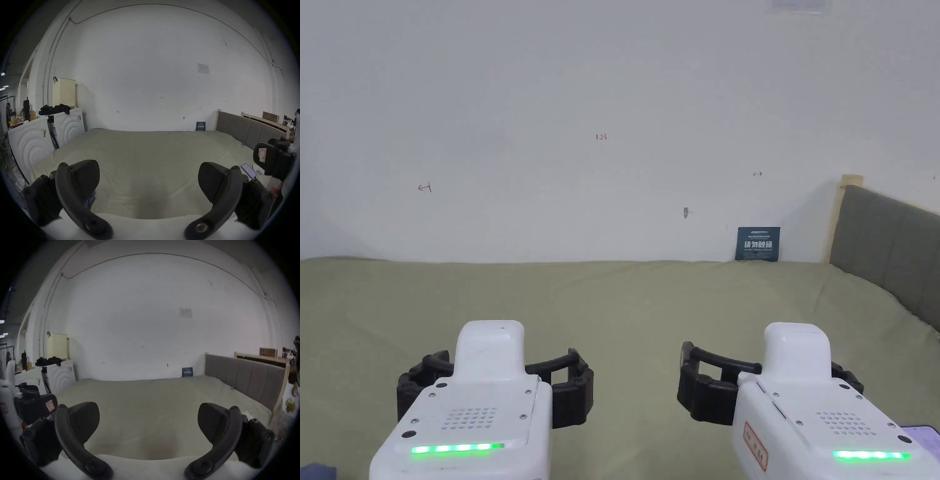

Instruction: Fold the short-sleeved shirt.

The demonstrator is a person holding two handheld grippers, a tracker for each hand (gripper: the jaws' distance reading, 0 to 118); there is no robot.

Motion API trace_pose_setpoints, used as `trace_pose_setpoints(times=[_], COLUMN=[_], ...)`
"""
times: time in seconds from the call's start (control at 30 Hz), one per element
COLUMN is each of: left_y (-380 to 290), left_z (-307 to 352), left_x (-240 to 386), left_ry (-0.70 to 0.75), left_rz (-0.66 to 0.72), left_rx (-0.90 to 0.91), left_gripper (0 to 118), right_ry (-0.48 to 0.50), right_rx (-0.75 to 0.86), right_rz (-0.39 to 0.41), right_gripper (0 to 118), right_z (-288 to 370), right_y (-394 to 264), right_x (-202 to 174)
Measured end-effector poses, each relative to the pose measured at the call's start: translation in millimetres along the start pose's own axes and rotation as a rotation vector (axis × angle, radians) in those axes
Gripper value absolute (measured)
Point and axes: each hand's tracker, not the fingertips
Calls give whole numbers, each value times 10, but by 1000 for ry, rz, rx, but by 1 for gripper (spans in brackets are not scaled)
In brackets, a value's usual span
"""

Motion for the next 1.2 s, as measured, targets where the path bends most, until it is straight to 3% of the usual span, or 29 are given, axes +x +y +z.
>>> trace_pose_setpoints(times=[0.17, 0.33, 0.6, 0.77, 0.93, 1.2], left_y=[-1, 13, -5, 7, 1, 51], left_z=[13, -18, -17, -33, -61, -131], left_x=[-50, -65, -90, -121, -118, -124], left_ry=[-14, 0, -9, -9, -4, -7], left_rz=[17, 14, 25, 32, 22, 53], left_rx=[4, -17, -22, -26, -33, -65], left_gripper=[118, 118, 118, 118, 118, 118], right_ry=[-102, 23, -53, -19, 19, -93], right_rx=[12, 51, -1, -19, -22, -46], right_rz=[110, 87, 106, 69, 101, 111], right_gripper=[118, 118, 118, 118, 118, 118], right_z=[-59, -26, -173, -149, -166, -219], right_y=[-12, -4, -34, 21, 25, 83], right_x=[-38, 15, -20, 29, 70, 46])
